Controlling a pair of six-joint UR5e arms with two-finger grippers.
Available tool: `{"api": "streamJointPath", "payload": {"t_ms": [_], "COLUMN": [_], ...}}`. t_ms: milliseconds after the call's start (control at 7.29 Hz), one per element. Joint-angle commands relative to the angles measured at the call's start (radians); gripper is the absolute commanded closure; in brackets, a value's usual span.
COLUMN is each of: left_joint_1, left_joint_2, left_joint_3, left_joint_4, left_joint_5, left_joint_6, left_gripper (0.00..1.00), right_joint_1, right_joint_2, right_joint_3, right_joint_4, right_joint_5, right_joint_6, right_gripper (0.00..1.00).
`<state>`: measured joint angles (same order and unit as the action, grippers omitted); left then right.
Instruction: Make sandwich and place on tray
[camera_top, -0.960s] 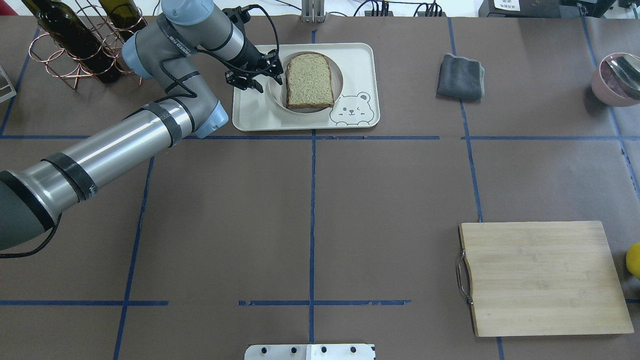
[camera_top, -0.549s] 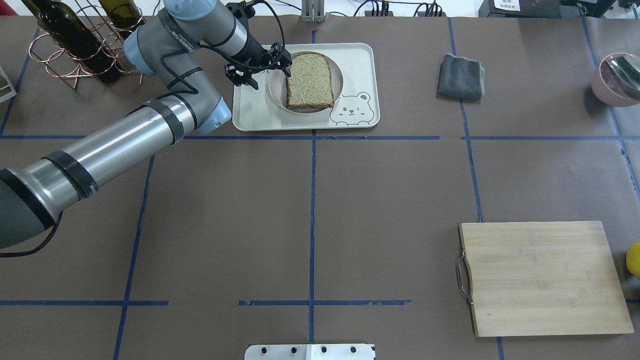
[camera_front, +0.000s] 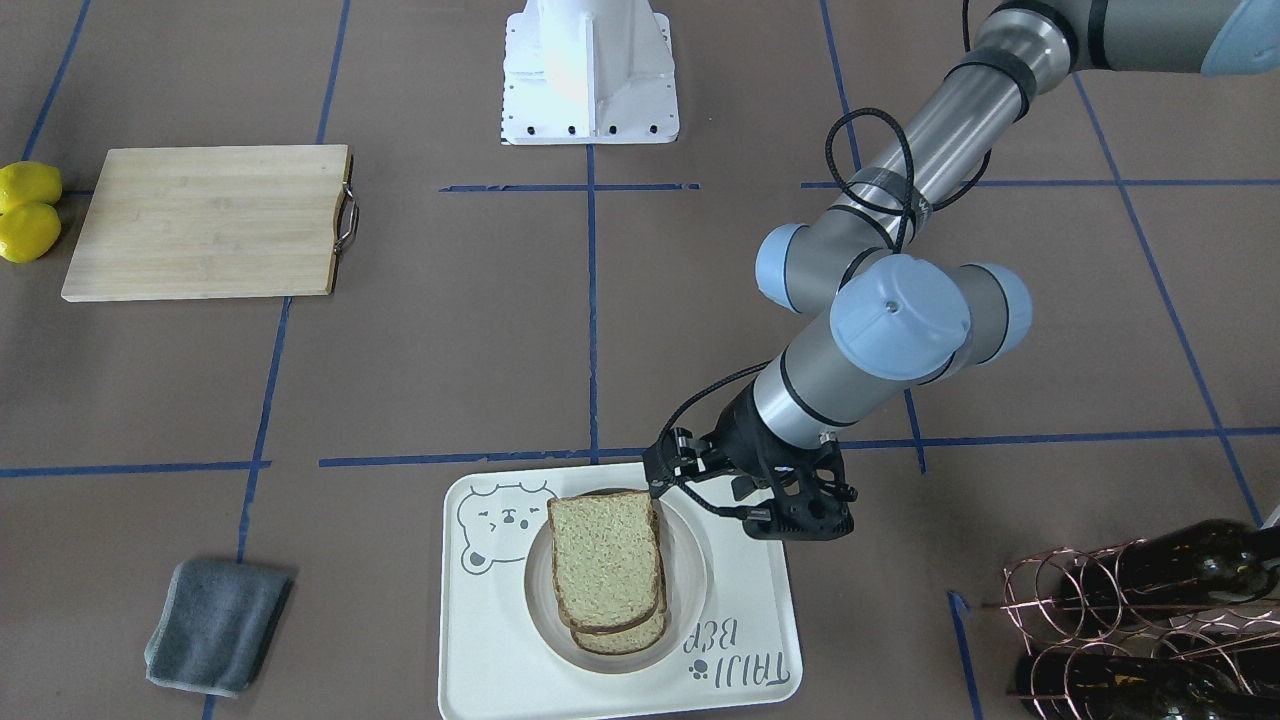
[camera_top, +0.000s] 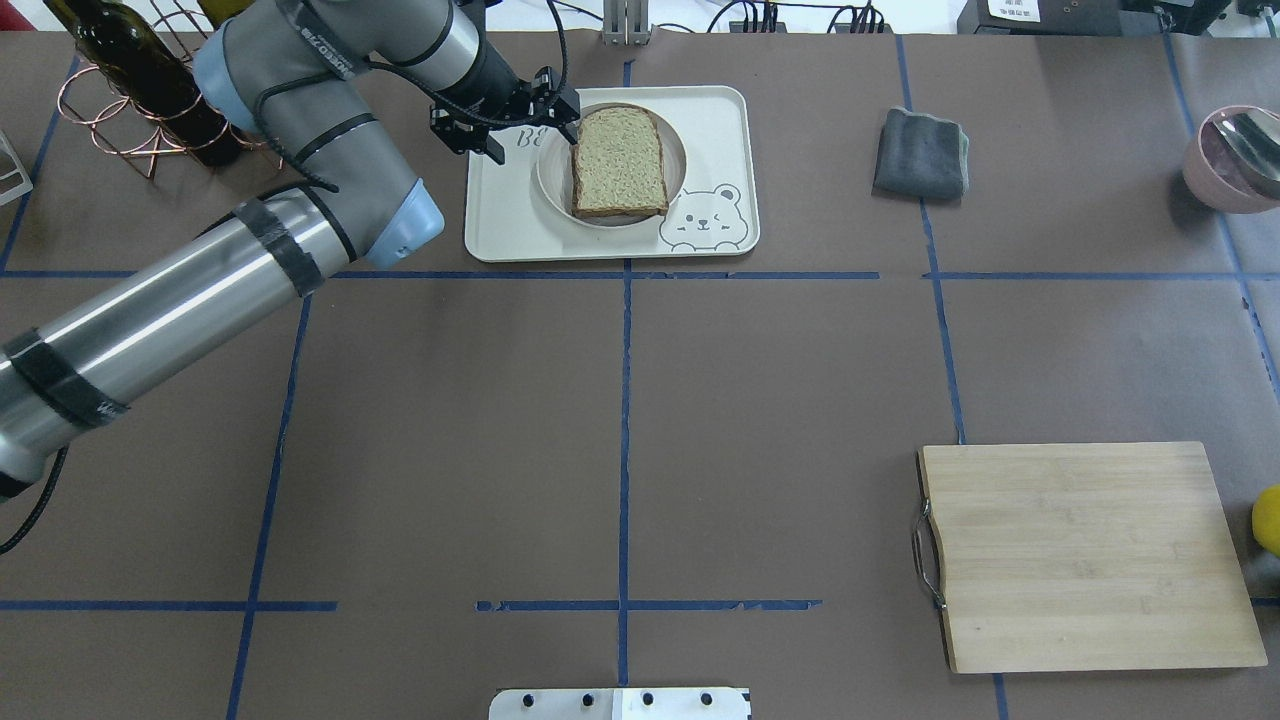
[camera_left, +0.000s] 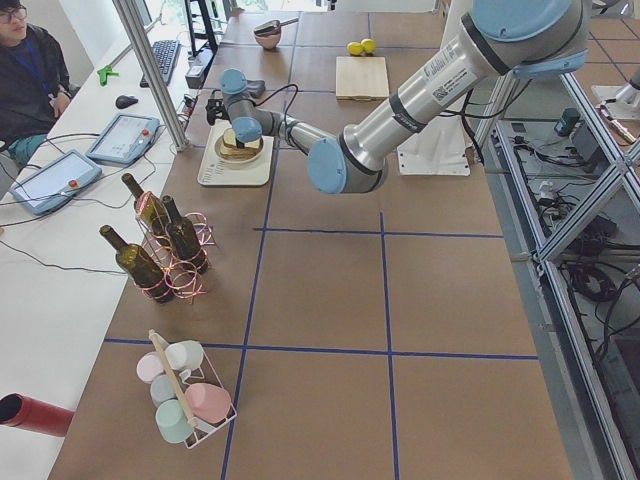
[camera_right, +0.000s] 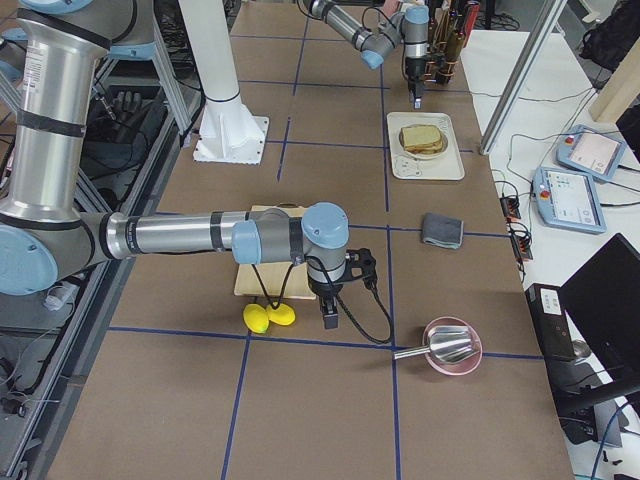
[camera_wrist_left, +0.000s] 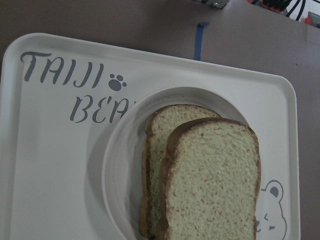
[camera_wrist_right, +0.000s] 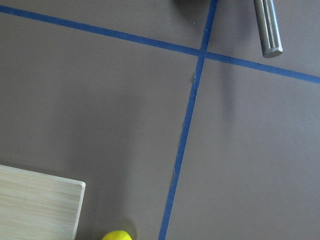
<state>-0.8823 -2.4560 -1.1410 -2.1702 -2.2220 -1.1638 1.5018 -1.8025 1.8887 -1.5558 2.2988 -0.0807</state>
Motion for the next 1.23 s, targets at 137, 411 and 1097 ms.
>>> {"api": "streamJointPath", "payload": {"t_ms": [137, 411, 1097], "left_joint_1": [-0.053, -0.136, -0.424], "left_joint_2": [0.231, 0.354, 0.713], "left_joint_3": [-0.439, -0.584, -0.634], "left_joint_4": [0.338, 0.444, 0.483], "left_joint_5": [-0.012, -0.01, -0.015], "left_joint_6": [0.255, 0.457, 0.973], "left_gripper": [0.0, 0.0, 0.0], "right_joint_1": [0.0, 0.0, 0.0], "right_joint_2": [0.0, -0.001, -0.009], "right_joint_3": [-0.003, -0.008, -0.006], "right_joint_4": [-0.001, -0.001, 0.006], "right_joint_5": [-0.001, -0.001, 0.004], "right_joint_6": [0.002, 0.013, 0.113], "right_gripper": [0.0, 0.0, 0.0]}}
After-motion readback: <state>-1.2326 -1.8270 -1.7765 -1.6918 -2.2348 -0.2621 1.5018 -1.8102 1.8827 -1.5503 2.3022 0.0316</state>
